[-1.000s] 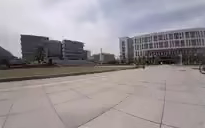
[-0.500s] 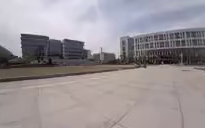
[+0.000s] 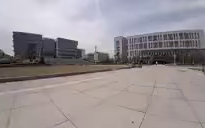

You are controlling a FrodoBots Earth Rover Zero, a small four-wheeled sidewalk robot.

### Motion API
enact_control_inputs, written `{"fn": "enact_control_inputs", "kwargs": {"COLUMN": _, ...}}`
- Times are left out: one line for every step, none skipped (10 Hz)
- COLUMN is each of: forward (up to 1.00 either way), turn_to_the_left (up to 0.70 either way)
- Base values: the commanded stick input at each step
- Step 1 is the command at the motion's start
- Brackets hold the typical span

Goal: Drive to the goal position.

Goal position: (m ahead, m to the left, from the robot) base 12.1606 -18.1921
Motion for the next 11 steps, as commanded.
{"fn": "enact_control_inputs", "kwargs": {"forward": 1.00, "turn_to_the_left": -0.13}}
{"fn": "enact_control_inputs", "kwargs": {"forward": 1.00, "turn_to_the_left": -0.03}}
{"fn": "enact_control_inputs", "kwargs": {"forward": 1.00, "turn_to_the_left": 0.00}}
{"fn": "enact_control_inputs", "kwargs": {"forward": 1.00, "turn_to_the_left": 0.00}}
{"fn": "enact_control_inputs", "kwargs": {"forward": 1.00, "turn_to_the_left": 0.00}}
{"fn": "enact_control_inputs", "kwargs": {"forward": 1.00, "turn_to_the_left": 0.00}}
{"fn": "enact_control_inputs", "kwargs": {"forward": 1.00, "turn_to_the_left": 0.00}}
{"fn": "enact_control_inputs", "kwargs": {"forward": 1.00, "turn_to_the_left": 0.00}}
{"fn": "enact_control_inputs", "kwargs": {"forward": 1.00, "turn_to_the_left": -0.07}}
{"fn": "enact_control_inputs", "kwargs": {"forward": 1.00, "turn_to_the_left": -0.17}}
{"fn": "enact_control_inputs", "kwargs": {"forward": 1.00, "turn_to_the_left": -0.30}}
